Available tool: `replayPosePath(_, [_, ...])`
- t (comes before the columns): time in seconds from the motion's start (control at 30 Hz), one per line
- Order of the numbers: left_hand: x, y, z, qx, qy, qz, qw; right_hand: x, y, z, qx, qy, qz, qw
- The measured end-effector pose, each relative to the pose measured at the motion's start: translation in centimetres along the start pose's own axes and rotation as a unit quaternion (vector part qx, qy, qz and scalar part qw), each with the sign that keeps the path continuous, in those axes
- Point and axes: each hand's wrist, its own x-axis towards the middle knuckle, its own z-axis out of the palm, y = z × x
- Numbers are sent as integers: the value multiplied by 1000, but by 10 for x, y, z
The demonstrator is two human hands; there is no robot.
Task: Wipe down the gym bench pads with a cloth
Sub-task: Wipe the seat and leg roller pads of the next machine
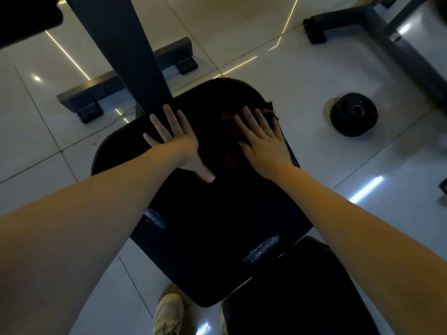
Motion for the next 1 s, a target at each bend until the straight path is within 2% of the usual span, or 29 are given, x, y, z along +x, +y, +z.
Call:
replayPosePath(0.07, [-5, 16, -6, -23, -38, 23, 999, -38, 10, 10, 0, 5, 6, 1000])
replayPosePath(0.23, [1, 19, 7, -2, -43, 17, 999, -112, 19, 35, 5, 16, 30, 999])
replayPosePath(0.37, [3, 25, 5, 9, -49, -5, 999, -85, 9, 33, -2, 22, 56, 998])
replayPosePath(0.47, [3, 27, 2, 7, -53, -22, 998, -29, -11, 16, -9, 33, 84, 996])
replayPosePath(0.6, [4, 31, 2, 10, -54, -35, 998, 63, -36, -9, 2, 27, 82, 996])
replayPosePath(0.7, [3, 32, 0, 19, -48, -47, 998, 93, -39, -15, 2, 22, 77, 997])
replayPosePath(0.87, [2, 30, 3, 16, -38, -28, 999, 60, -18, -13, 25, 28, 15, 999])
replayPosePath(1.0, [0, 31, 1, 30, -45, -29, 998, -17, 6, 9, 30, 35, 33, 998])
